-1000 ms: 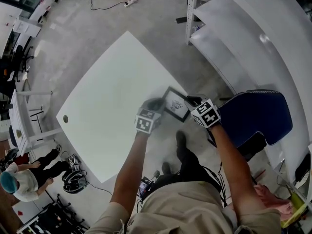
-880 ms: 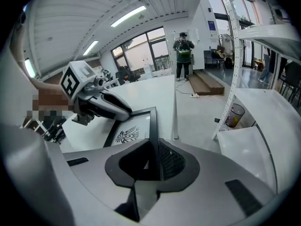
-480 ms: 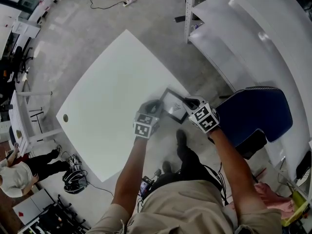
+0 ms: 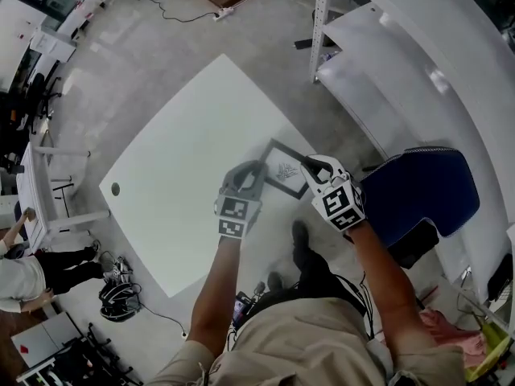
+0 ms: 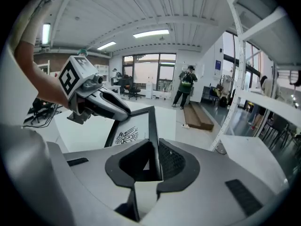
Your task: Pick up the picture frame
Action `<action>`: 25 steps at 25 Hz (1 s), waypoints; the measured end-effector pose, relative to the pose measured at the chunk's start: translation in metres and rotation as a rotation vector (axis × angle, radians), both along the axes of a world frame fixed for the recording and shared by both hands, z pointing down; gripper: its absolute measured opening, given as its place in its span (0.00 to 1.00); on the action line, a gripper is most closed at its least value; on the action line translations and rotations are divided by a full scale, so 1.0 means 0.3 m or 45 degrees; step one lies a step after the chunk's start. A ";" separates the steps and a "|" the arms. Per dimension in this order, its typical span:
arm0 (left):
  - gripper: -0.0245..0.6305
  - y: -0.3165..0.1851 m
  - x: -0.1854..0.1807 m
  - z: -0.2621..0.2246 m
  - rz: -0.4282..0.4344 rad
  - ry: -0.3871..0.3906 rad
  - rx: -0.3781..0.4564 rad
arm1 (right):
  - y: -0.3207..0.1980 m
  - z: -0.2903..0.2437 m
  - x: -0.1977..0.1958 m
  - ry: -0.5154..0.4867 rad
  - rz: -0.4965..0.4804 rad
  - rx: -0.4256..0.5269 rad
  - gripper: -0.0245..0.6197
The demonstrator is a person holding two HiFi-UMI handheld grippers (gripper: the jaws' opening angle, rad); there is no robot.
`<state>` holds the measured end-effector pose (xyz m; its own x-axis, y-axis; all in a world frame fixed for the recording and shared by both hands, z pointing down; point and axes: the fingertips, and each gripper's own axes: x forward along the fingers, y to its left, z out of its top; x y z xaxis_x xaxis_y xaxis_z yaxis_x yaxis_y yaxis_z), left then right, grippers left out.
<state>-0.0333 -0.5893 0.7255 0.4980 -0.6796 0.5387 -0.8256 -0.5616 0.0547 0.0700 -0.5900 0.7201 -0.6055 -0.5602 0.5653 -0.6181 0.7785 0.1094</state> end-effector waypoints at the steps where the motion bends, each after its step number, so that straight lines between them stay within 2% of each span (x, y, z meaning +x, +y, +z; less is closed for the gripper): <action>1: 0.15 -0.006 -0.001 -0.033 -0.005 0.001 0.032 | -0.007 -0.035 -0.001 0.000 -0.003 0.040 0.15; 6: 0.15 0.044 -0.072 -0.246 -0.021 0.002 0.196 | 0.046 -0.251 -0.075 -0.008 -0.013 0.210 0.15; 12: 0.15 0.053 -0.066 -0.480 -0.030 -0.007 0.383 | 0.052 -0.473 -0.066 -0.037 -0.019 0.387 0.15; 25: 0.15 0.226 -0.147 -0.925 -0.038 -0.036 0.729 | 0.216 -0.903 -0.149 -0.056 -0.057 0.703 0.15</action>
<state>-0.0773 -0.5216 0.4480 0.4650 -0.8804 0.0934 -0.8383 -0.4718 -0.2734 0.0254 -0.5253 0.4492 -0.6518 -0.7394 0.1686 -0.5991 0.6383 0.4833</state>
